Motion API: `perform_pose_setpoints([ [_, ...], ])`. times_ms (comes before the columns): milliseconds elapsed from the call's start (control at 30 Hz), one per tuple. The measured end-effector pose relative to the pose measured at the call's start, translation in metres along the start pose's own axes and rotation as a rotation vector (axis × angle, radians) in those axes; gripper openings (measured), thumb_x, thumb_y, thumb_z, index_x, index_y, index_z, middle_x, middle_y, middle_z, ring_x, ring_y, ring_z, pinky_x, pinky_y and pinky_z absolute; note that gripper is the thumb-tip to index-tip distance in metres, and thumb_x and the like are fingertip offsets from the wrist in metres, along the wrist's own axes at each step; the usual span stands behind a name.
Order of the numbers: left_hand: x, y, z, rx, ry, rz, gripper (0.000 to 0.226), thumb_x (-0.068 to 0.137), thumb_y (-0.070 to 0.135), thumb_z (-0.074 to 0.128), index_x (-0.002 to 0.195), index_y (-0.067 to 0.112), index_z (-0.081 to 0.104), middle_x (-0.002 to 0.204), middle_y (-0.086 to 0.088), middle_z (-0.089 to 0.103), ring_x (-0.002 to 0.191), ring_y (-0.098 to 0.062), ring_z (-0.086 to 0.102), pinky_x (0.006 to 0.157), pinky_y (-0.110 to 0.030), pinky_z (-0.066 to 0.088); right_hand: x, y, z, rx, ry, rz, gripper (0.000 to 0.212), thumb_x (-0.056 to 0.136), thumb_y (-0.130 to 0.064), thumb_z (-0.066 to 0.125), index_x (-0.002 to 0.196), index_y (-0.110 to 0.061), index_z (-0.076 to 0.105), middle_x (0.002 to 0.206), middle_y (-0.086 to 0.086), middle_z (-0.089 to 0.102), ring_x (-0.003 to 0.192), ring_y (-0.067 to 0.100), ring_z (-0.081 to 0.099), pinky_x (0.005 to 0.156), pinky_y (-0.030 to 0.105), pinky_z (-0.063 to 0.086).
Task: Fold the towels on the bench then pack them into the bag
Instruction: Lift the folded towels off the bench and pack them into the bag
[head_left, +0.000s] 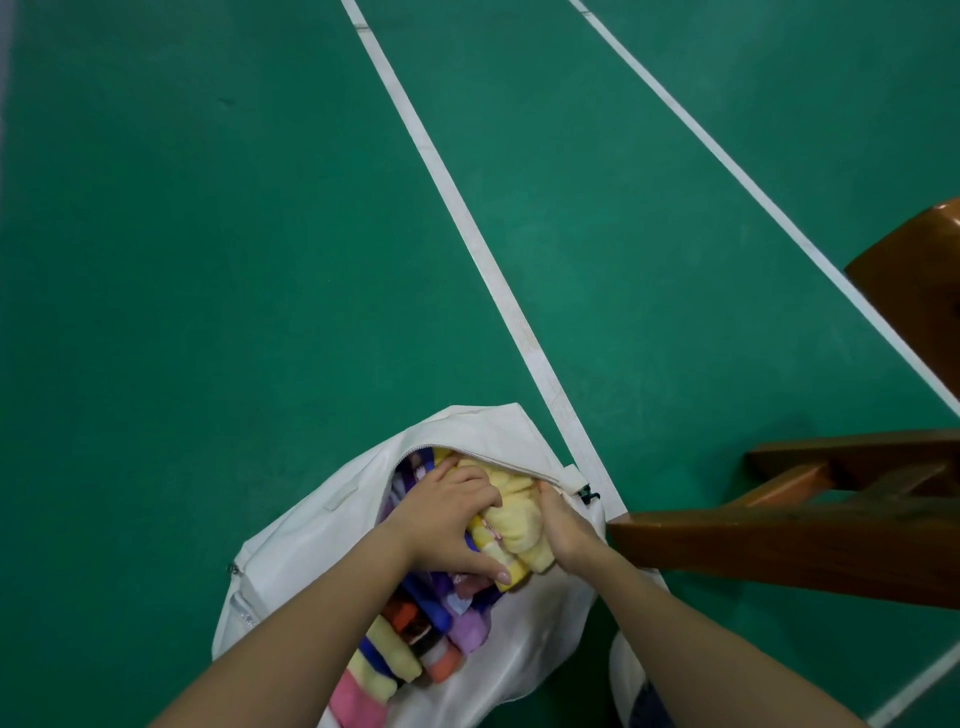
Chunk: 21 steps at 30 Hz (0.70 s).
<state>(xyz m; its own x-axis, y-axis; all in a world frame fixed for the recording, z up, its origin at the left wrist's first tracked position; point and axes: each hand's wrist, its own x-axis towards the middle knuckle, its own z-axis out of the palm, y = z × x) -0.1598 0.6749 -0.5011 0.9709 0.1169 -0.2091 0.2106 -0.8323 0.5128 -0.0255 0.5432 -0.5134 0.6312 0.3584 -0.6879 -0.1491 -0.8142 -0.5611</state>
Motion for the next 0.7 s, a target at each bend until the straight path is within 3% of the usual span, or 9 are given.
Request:
perform_pose_setpoints([
  [67,0.001,-0.001,0.002,-0.039,-0.002,-0.032,0.083,0.054,0.086,0.045,0.111,0.025,0.052,0.113,0.011,0.050,0.124,-0.009,0.035,0.113,-0.032,0.007,-0.008,-0.010,-0.008,-0.096,-0.086,-0.015,0.036,0.098,-0.040,0.027,0.096,-0.026,0.061,0.099,-0.004,0.060,0.101,0.016,0.051,0.094,0.033,0.037],
  [133,0.001,-0.002,0.003,-0.082,0.011,-0.060,0.086,0.053,0.087,0.044,0.113,0.026,0.052,0.115,0.011,0.049,0.123,-0.007,0.034,0.115,-0.033,0.006,-0.006,-0.015,-0.018,-0.099,-0.137,-0.036,0.032,0.097,-0.037,0.034,0.100,-0.023,0.062,0.094,-0.002,0.059,0.089,0.017,0.053,0.079,0.031,0.039],
  [233,0.002,-0.004,0.003,-0.101,0.010,-0.088,0.089,0.050,0.090,0.044,0.113,0.028,0.052,0.114,0.013,0.047,0.120,-0.005,0.035,0.114,-0.031,0.008,-0.003,-0.019,-0.035,-0.129,-0.138,-0.076,0.021,0.092,-0.017,0.042,0.086,-0.016,0.062,0.100,0.008,0.064,0.074,0.017,0.054,0.068,0.028,0.040],
  [333,0.003,-0.006,0.003,-0.115,0.008,-0.101,0.082,0.053,0.086,0.047,0.113,0.029,0.052,0.109,0.016,0.043,0.117,-0.005,0.036,0.113,-0.033,0.013,-0.002,-0.016,-0.043,-0.272,-0.256,-0.080,0.013,0.084,-0.019,0.052,0.080,-0.015,0.064,0.110,0.007,0.062,0.076,0.016,0.054,0.073,0.021,0.042],
  [433,0.000,-0.005,0.001,-0.122,-0.002,-0.102,0.083,0.054,0.085,0.046,0.115,0.029,0.051,0.113,0.015,0.043,0.119,-0.005,0.033,0.112,-0.030,0.012,-0.003,-0.004,-0.047,-0.465,-0.349,-0.088,0.043,0.070,-0.046,0.060,0.102,-0.019,0.069,0.123,0.006,0.059,0.106,0.022,0.057,0.100,0.036,0.042],
  [500,-0.003,-0.005,0.000,-0.125,-0.014,-0.107,0.085,0.053,0.084,0.045,0.117,0.028,0.050,0.120,0.012,0.045,0.121,-0.006,0.031,0.110,-0.028,0.011,0.003,0.008,-0.046,-0.638,-0.358,-0.176,0.061,0.066,-0.063,0.050,0.115,-0.029,0.062,0.131,-0.004,0.048,0.121,0.024,0.047,0.103,0.041,0.036],
  [600,-0.003,-0.003,-0.002,-0.129,-0.021,-0.110,0.086,0.052,0.084,0.045,0.117,0.028,0.049,0.124,0.009,0.046,0.124,-0.007,0.030,0.110,-0.027,0.010,-0.002,0.000,-0.037,-0.976,-0.438,-0.293,0.045,0.093,-0.049,0.021,0.127,-0.031,0.044,0.141,-0.005,0.040,0.133,0.030,0.030,0.101,0.049,0.027],
  [700,-0.004,-0.003,-0.003,-0.136,-0.025,-0.109,0.087,0.052,0.083,0.044,0.118,0.027,0.049,0.124,0.009,0.046,0.123,-0.007,0.031,0.104,-0.022,0.010,-0.002,-0.009,-0.033,-1.212,-0.414,-0.368,0.041,0.102,-0.038,0.019,0.142,-0.032,0.025,0.150,-0.003,0.030,0.130,0.033,0.036,0.102,0.052,0.028],
])
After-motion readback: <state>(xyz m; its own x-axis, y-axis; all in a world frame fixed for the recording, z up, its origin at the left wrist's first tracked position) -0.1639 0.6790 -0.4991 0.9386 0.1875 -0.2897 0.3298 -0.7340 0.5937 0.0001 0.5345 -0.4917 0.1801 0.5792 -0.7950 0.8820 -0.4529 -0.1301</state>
